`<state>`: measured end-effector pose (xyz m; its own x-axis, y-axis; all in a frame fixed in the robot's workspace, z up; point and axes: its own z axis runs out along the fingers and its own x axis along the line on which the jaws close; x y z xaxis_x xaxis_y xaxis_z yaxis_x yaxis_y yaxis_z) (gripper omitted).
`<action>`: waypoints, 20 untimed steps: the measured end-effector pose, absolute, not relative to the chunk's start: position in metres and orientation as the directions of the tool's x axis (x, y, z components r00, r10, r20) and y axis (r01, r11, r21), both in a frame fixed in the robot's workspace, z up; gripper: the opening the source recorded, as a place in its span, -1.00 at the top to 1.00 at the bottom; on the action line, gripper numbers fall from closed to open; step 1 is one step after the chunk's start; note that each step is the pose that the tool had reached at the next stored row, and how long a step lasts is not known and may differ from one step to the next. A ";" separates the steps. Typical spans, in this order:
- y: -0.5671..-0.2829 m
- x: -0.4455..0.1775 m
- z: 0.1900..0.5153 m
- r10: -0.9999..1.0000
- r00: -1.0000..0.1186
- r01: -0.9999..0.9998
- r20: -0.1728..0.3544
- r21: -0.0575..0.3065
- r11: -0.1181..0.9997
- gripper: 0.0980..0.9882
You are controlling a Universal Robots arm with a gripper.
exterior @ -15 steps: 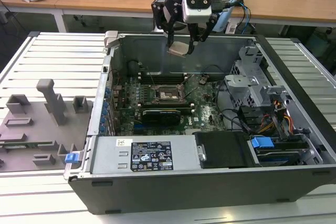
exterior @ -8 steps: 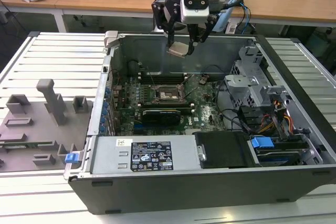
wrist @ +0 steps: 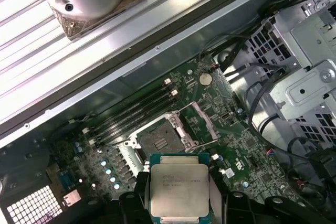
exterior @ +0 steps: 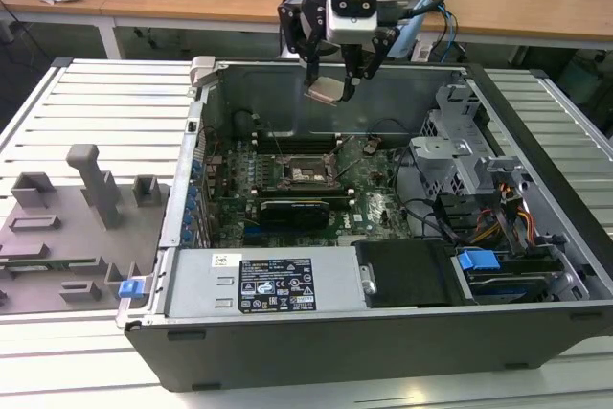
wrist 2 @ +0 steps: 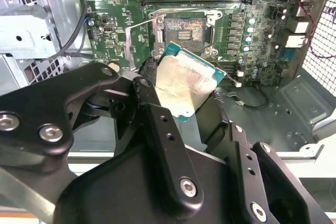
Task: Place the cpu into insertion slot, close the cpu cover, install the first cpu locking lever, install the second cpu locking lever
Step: 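Place the cpu into insertion slot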
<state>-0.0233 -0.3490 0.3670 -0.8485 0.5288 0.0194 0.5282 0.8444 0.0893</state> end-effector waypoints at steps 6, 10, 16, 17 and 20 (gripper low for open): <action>-0.349 -0.023 0.367 0.555 -0.832 0.554 0.019 0.089 0.828 0.00; -0.349 -0.023 0.367 0.571 -0.820 0.571 0.019 0.089 0.816 0.00; -0.349 -0.023 0.367 0.595 -0.803 0.594 0.019 0.089 0.799 0.00; -0.349 -0.023 0.367 0.599 -0.801 0.598 0.019 0.089 0.797 0.00; -0.349 -0.023 0.367 0.615 -0.789 0.614 0.019 0.089 0.785 0.00</action>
